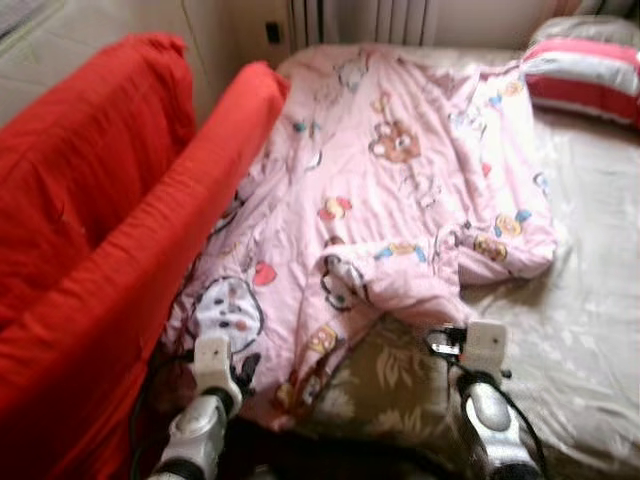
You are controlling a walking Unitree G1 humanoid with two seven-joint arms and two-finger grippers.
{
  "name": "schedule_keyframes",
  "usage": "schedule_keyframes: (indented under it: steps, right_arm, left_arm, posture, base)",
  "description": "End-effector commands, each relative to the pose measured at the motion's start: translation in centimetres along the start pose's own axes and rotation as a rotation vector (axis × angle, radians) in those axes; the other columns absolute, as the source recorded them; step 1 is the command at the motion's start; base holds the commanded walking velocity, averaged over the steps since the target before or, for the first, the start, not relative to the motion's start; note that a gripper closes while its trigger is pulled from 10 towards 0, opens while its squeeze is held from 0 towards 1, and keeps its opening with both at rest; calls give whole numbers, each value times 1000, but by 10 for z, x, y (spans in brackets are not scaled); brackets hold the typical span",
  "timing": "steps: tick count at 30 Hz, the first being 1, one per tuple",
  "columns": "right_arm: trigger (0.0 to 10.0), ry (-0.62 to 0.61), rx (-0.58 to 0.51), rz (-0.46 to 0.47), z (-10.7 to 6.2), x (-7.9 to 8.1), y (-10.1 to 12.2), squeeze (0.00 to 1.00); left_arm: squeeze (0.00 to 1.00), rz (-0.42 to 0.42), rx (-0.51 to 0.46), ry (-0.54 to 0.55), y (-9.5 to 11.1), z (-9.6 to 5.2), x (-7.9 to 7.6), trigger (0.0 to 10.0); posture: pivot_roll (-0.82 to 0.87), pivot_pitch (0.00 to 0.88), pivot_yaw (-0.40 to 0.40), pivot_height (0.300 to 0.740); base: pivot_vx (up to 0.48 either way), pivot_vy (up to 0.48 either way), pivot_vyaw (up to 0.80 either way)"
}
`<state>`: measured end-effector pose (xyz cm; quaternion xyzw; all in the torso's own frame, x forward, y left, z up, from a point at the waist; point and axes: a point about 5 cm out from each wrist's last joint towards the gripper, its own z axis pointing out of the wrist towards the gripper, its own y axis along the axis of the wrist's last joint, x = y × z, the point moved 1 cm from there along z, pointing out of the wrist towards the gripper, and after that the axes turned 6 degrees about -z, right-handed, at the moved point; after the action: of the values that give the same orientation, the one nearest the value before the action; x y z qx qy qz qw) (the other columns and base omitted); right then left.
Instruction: Clean up the room
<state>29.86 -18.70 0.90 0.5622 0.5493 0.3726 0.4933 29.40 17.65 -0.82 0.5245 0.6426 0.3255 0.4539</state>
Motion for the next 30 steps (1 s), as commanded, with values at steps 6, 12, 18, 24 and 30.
schedule_keyframes:
  steps: [6, 12, 18, 24, 30]
  right_arm:
    - [10000, 2, 27, 3, -4, -1, -8, 0]
    - [10000, 13, 28, 3, -5, 1, -9, 0]
    - [10000, 25, 29, 4, -5, 4, -9, 0]
    - [10000, 32, 30, 4, -5, 5, -9, 0]
    - [10000, 31, 30, 4, -5, 4, -9, 0]
  left_arm:
    - [0, -21, 39, 3, -12, -4, -2, 10000]
    - [0, -28, 44, 3, -13, -4, -1, 10000]
    - [0, -31, 46, -2, -14, -4, -2, 10000]
    - [0, -33, 46, -3, -14, -5, -2, 10000]
    - [0, -34, 46, -3, -15, -5, -2, 10000]
  posture:
    - [-65, 182, 69, 740]
    - [-65, 183, 69, 740]
    - [-65, 181, 68, 740]
    - [-65, 180, 67, 740]
    - [-64, 180, 68, 740]
  base:
    - [0, -80, 0]
    - [0, 0, 0]
    - [0, 0, 0]
    - [0, 0, 0]
    - [0, 0, 0]
